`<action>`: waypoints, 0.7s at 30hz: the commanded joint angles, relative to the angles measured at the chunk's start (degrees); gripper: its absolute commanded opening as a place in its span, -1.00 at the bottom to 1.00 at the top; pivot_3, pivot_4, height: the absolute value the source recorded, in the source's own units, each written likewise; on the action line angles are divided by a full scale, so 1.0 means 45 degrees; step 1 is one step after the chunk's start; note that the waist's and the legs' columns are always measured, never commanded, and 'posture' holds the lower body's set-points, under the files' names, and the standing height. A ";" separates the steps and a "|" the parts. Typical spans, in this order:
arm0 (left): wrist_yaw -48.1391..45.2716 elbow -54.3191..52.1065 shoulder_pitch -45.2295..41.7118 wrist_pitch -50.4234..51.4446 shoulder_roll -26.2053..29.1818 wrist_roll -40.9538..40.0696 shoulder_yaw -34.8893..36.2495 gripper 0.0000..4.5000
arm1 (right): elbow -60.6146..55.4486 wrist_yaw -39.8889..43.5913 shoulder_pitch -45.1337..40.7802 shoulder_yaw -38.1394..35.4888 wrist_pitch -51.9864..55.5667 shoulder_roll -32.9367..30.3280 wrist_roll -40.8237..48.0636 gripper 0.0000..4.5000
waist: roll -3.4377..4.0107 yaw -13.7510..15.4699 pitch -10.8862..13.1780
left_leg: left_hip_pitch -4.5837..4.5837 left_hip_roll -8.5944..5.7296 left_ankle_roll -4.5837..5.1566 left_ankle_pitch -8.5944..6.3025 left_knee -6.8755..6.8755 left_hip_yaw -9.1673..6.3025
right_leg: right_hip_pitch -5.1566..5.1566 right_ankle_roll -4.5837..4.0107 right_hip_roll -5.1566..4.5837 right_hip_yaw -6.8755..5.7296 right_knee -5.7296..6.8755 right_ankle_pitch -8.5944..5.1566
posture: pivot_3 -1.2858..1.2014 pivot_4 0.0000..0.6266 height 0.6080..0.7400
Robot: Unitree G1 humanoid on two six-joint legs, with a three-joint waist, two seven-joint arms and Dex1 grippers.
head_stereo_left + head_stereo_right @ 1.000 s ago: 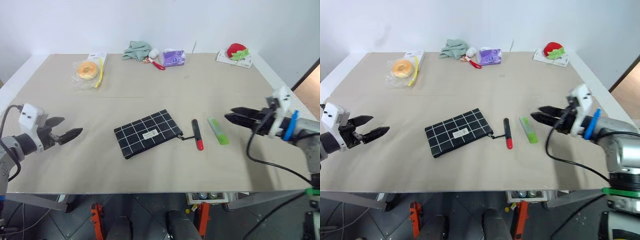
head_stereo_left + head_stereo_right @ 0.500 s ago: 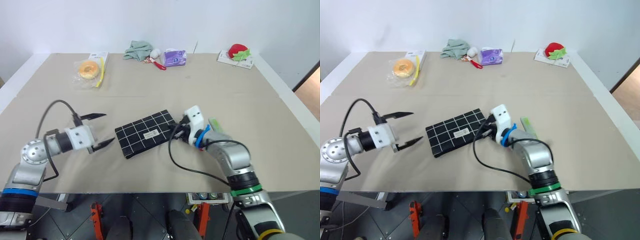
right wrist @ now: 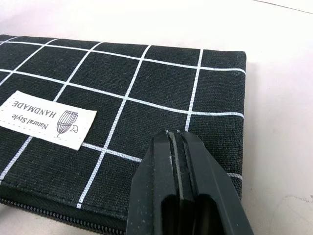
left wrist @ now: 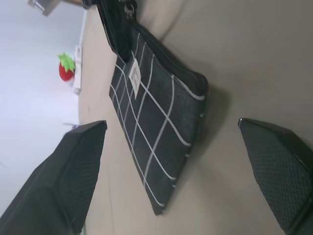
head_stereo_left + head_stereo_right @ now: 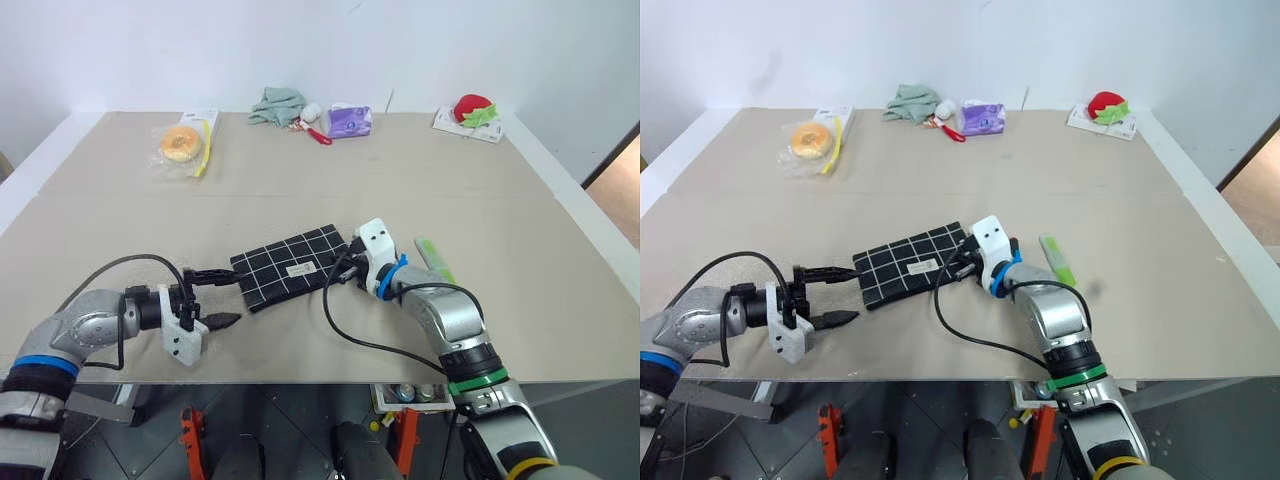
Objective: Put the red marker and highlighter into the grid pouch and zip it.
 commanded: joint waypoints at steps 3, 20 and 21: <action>0.2165 0.1347 -0.1217 -0.0351 -0.0448 0.2398 -0.0942 1.00 | -0.0018 0.0041 0.0274 0.0227 0.0467 0.0160 -0.0159 -0.97 | 0.0015 0.0006 -0.0026 | 0.0004 -0.0002 0.0001 0.0001 0.0003 -0.0002 | 0.0007 0.0006 0.0000 -0.0001 0.0000 0.0003 | 0.03 -0.52 0.99; 0.4449 0.3259 -0.3101 0.0084 -0.1101 0.3572 -0.3486 -0.85 | -0.0773 0.0039 0.0566 0.0060 0.0860 0.0174 -0.0243 -1.00 | 0.0076 0.0021 -0.0093 | 0.0004 -0.0011 0.0006 -0.0002 0.0002 -0.0014 | 0.0018 0.0020 -0.0003 -0.0003 -0.0001 -0.0006 | 0.03 -0.52 0.99; 0.4477 0.3308 -0.3133 0.0093 -0.1097 0.3548 -0.3548 -0.95 | -0.0802 0.0042 0.0573 0.0044 0.0875 0.0165 -0.0245 -1.00 | 0.0107 0.0021 -0.0111 | 0.0006 -0.0012 0.0007 -0.0002 0.0002 -0.0014 | 0.0020 0.0021 -0.0004 -0.0003 -0.0001 -0.0006 | 0.03 -0.52 0.99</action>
